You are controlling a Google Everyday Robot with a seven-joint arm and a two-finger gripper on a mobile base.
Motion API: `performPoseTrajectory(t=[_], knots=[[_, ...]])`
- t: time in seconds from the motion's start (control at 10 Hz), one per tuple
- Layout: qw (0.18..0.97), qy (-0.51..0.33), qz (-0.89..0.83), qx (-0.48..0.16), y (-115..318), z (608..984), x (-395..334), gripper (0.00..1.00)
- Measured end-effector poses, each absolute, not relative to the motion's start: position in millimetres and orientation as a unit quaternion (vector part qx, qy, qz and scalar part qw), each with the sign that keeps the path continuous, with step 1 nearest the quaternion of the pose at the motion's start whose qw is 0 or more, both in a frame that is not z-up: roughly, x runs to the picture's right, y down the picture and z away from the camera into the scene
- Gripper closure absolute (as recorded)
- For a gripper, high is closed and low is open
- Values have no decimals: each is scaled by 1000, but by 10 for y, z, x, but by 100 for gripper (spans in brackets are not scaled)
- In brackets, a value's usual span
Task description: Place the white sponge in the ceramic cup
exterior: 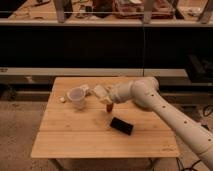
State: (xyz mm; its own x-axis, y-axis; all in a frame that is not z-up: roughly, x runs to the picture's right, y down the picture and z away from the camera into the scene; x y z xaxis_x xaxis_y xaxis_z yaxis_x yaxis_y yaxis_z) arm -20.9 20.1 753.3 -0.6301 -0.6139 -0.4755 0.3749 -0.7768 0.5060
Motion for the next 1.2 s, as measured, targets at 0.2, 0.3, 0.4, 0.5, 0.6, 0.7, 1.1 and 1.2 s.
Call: performPoseTrajectory(t=[0.2, 0.3, 0.4, 0.5, 0.6, 0.7, 1.1, 1.2], knots=[[266, -178, -883, 342, -52, 7582, -537, 98], [254, -180, -887, 341, -137, 7647, -697, 98], [247, -181, -888, 342, -168, 7666, -798, 98], [246, -181, -889, 341, -174, 7681, -811, 98], [247, -180, -889, 340, -181, 7679, -787, 98], [247, -181, -889, 340, -178, 7680, -792, 98], [246, -181, -889, 341, -175, 7681, -800, 98], [246, -182, -889, 341, -172, 7681, -805, 98]])
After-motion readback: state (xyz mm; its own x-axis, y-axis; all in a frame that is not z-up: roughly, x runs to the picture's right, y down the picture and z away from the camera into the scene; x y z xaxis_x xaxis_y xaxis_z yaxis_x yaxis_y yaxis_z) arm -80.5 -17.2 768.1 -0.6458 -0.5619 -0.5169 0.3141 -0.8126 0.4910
